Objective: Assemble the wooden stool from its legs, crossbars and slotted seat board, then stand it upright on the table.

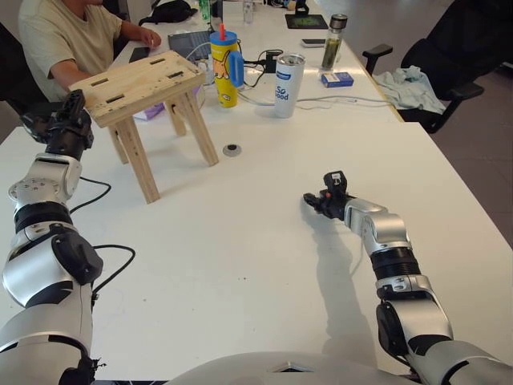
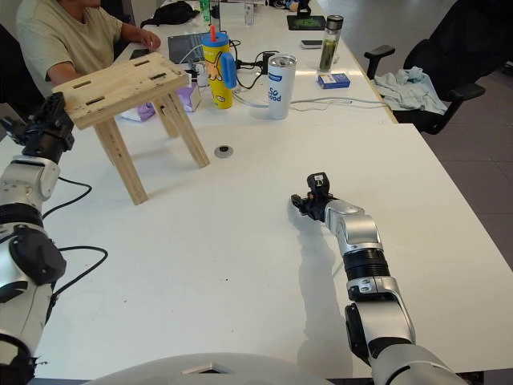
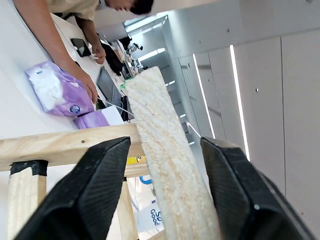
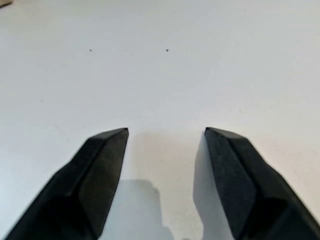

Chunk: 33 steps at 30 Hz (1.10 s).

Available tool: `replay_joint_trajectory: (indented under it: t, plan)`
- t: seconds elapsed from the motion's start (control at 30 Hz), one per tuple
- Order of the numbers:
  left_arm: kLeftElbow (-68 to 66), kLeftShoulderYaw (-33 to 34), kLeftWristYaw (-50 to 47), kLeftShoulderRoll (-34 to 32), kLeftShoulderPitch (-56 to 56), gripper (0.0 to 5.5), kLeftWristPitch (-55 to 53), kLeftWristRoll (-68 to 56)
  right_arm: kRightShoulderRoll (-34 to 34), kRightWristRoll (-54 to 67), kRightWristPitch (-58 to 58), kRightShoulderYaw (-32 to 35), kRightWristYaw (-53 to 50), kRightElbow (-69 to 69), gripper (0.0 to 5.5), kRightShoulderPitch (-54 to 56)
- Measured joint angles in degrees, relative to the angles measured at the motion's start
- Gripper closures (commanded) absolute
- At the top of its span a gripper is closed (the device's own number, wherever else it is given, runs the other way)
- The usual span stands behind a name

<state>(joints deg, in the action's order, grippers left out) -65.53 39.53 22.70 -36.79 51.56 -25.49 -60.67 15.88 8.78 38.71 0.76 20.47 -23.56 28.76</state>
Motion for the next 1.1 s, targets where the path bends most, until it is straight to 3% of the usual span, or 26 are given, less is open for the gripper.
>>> replay_joint_trajectory:
  t: [0.2,0.37,0.6,0.8,1.1]
  plan:
    - [-1.7,8.0,2.7,0.8,-3.8,1.23,1.5,-1.6,0.0,-1.2,-1.1,-1.7,0.7,-1.0,2.65,0.5]
    - [9.8,11.5,7.0,5.2,-13.4,1.21,2.9,-2.9,0.2,-1.5,-1.5,-2.0,1.4,-1.2,2.65,0.7]
    - [39.8,3.8,8.5,17.8,-34.2,1.21,-3.4,-2.2,0.6,-1.4,-3.0,-1.2,1.6,-1.3,2.65,0.5]
    - [62.8,-12.6,9.6,23.8,-44.5,1.21,-3.5,6.5,-0.1,-1.4,-5.7,0.1,0.4,-1.8,2.65,-1.0]
    - [65.0,-20.3,10.8,23.3,-45.0,1.21,2.3,17.4,-1.4,-2.2,-14.2,0.1,-0.7,-4.1,2.65,-2.4]
